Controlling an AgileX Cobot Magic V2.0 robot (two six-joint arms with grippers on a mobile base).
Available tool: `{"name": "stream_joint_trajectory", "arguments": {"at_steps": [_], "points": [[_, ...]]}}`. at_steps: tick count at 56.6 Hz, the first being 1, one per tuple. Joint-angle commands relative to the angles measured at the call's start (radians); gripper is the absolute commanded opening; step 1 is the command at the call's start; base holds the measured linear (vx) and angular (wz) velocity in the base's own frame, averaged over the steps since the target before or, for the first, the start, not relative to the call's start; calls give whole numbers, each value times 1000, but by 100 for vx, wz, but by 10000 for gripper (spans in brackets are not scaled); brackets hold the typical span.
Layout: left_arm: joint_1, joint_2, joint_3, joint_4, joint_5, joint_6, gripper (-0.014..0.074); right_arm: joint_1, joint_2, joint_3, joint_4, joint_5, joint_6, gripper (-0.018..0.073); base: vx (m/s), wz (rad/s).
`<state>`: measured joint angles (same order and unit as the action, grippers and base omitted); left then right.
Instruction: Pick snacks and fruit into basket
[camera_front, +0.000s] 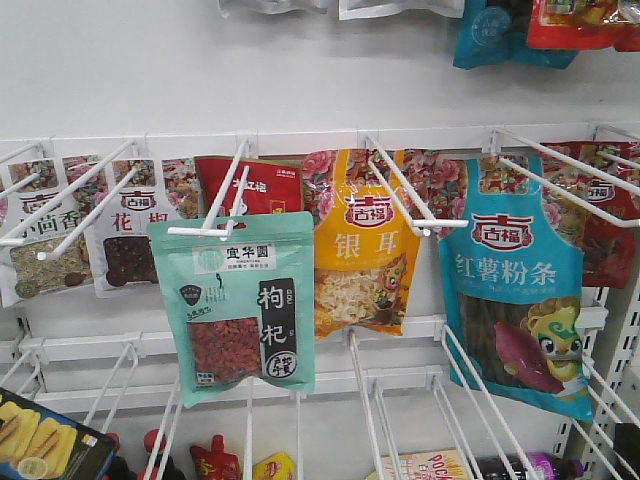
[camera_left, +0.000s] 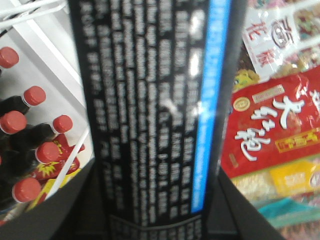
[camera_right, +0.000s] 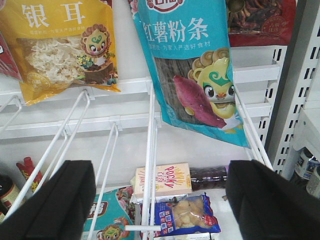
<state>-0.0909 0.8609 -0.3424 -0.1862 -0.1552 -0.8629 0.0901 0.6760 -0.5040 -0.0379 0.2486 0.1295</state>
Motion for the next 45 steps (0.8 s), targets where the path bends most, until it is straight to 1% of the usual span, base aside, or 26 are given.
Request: {"name": "stream_joint_trajectory", "arguments": {"at_steps": [1, 4, 9, 12, 23, 32, 39, 42, 45], "points": [[3, -80, -25, -43, -3, 118, 1, -5, 4, -37, -11, -79, -6, 592, 0, 0], [3, -116, -25, -72, 40, 172, 3, -5, 4, -37, -11, -79, -6, 592, 0, 0], [3, -167, -25, -95, 99, 246, 3, -5, 4, -37, -11, -79, -6, 592, 0, 0], [3, -191, -25, -96, 134, 290, 3, -5, 4, -37, -11, -79, -6, 592, 0, 0], [3, -269, -26, -98, 235, 401, 3, -5, 4, -37, -11, -79, -6, 592, 0, 0], [3, -321, -28, -109, 249, 507, 3, -5, 4, -37, -11, -79, -6, 592, 0, 0], [3, -354, -28, -132, 249, 586, 3, -5, 4, -37, -11, -79, -6, 592, 0, 0], [3, -362, -28, -120, 250, 613, 3, -5, 4, -37, -11, -79, -6, 592, 0, 0], [3, -369, -31, -90, 257, 611, 3, -5, 4, -37, -11, -79, -6, 592, 0, 0]]}}
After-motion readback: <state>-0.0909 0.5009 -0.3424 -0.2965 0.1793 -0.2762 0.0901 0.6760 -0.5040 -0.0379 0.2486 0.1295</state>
